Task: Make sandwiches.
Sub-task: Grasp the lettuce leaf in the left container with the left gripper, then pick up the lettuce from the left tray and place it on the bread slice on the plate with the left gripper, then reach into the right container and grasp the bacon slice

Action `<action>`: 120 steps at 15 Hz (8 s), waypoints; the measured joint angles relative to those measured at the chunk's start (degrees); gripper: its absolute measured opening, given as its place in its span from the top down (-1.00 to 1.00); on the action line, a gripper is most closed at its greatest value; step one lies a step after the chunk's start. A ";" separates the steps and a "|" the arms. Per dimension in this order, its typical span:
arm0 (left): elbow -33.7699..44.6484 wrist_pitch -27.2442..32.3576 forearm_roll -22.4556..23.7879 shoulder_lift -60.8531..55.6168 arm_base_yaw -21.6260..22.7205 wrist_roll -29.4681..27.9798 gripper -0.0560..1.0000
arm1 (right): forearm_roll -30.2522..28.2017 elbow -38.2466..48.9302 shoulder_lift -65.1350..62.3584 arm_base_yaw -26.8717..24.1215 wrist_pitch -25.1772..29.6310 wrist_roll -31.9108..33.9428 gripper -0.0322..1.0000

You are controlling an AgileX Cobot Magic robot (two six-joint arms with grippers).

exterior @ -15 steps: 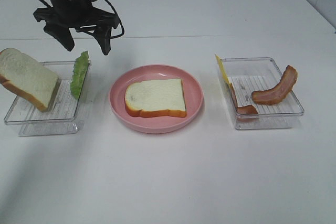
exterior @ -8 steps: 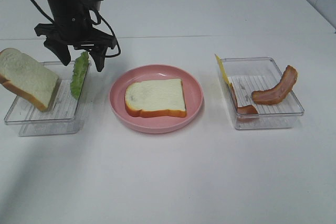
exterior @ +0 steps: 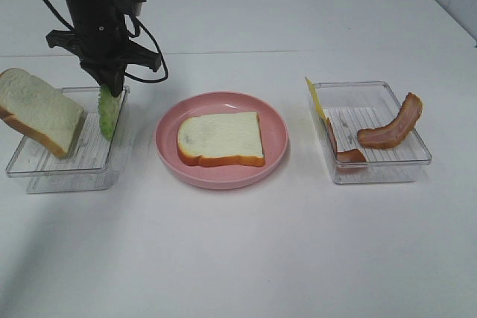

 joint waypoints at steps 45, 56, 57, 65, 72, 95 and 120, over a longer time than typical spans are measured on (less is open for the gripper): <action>0.00 -8.08 -22.17 2.52 -8.37 8.71 0.54 | 0.00 0.00 0.00 0.00 0.00 0.00 -0.52; -5.50 -0.17 -13.24 -7.56 -7.73 8.48 -0.97 | 0.00 0.00 0.00 0.00 0.00 0.00 -0.52; -5.50 -0.17 -13.01 -8.48 -7.05 8.48 -0.97 | 0.00 0.00 0.00 0.00 0.00 0.00 -0.52; -0.69 -0.11 -10.66 -14.61 5.61 5.90 -0.98 | 0.00 0.00 0.00 0.00 0.00 0.00 -0.52; 23.66 -0.06 -8.71 -34.84 7.62 6.70 -0.98 | 0.00 -0.29 0.11 0.00 -0.17 1.26 -0.52; 88.75 -7.56 -6.25 -135.68 7.68 6.99 -0.98 | 5.16 -0.80 10.49 0.00 -0.34 2.12 -0.52; 88.75 -7.68 -6.42 -135.68 21.94 7.16 -0.98 | 9.91 -68.12 119.35 -7.51 0.40 -10.03 -0.66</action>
